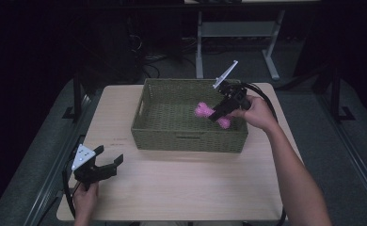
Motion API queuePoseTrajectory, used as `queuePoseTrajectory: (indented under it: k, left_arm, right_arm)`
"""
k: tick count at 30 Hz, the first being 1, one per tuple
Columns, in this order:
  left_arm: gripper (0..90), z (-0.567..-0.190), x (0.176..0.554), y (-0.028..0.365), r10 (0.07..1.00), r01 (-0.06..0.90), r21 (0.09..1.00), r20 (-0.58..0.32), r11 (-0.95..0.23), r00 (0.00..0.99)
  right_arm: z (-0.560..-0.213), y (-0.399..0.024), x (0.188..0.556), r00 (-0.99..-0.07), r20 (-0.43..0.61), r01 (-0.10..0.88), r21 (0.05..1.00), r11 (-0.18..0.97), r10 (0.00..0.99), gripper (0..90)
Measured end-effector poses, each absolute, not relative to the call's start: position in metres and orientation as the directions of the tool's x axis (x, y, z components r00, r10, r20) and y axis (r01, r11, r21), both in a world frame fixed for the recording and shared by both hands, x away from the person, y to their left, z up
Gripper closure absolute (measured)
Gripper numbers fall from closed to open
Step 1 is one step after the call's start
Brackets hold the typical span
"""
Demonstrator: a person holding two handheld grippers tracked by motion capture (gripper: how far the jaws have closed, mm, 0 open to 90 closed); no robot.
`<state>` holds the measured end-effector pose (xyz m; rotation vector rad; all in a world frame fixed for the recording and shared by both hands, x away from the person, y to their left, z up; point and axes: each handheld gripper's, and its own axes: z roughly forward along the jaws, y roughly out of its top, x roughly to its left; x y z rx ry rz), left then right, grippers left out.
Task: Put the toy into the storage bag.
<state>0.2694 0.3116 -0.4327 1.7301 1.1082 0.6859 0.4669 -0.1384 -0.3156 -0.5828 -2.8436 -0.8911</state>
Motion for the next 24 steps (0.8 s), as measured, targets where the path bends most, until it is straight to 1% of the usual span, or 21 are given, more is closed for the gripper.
queuePoseTrajectory:
  k: [24]
  left_arm:
    - [13.3, -0.432, 0.269, 0.314, 0.902, 0.375, 0.915, -0.029, -0.149, 0.43]
  right_arm:
    - [-0.341, -0.138, 0.483, -0.896, 0.235, 0.445, 0.478, 0.757, 0.378, 57.4]
